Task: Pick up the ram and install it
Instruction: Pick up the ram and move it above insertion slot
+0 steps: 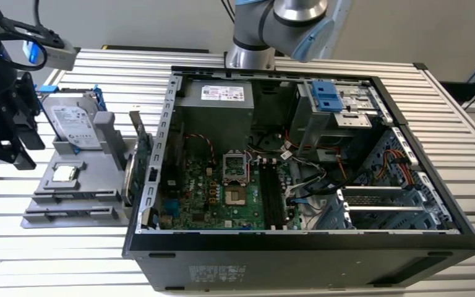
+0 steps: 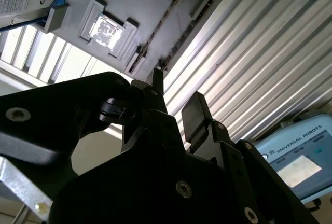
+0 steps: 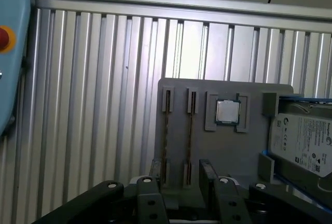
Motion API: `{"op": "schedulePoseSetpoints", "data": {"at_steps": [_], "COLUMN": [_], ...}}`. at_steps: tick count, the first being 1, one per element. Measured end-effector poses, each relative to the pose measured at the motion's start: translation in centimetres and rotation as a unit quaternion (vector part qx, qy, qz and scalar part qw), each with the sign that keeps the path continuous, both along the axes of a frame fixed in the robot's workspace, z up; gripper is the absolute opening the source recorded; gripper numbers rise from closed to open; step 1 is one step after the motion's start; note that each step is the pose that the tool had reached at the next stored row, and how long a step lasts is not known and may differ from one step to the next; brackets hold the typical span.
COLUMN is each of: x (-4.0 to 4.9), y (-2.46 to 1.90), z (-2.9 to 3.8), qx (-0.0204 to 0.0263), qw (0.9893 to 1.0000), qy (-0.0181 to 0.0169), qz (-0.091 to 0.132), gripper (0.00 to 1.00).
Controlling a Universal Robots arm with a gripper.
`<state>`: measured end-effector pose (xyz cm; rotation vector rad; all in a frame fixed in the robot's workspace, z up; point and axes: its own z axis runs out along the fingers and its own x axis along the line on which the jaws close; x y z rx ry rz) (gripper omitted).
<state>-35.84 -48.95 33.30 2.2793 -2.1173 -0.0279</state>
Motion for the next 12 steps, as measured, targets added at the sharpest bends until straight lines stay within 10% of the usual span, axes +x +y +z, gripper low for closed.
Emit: {"op": "schedulePoseSetpoints", "data": {"at_steps": [12], "x": [-0.02], "y": [0.0], "z": [-0.44], "qx": [-0.0009], "qw": [1.0], "qy": [0.0], "qz": [0.0], "gripper": [0.0]}}
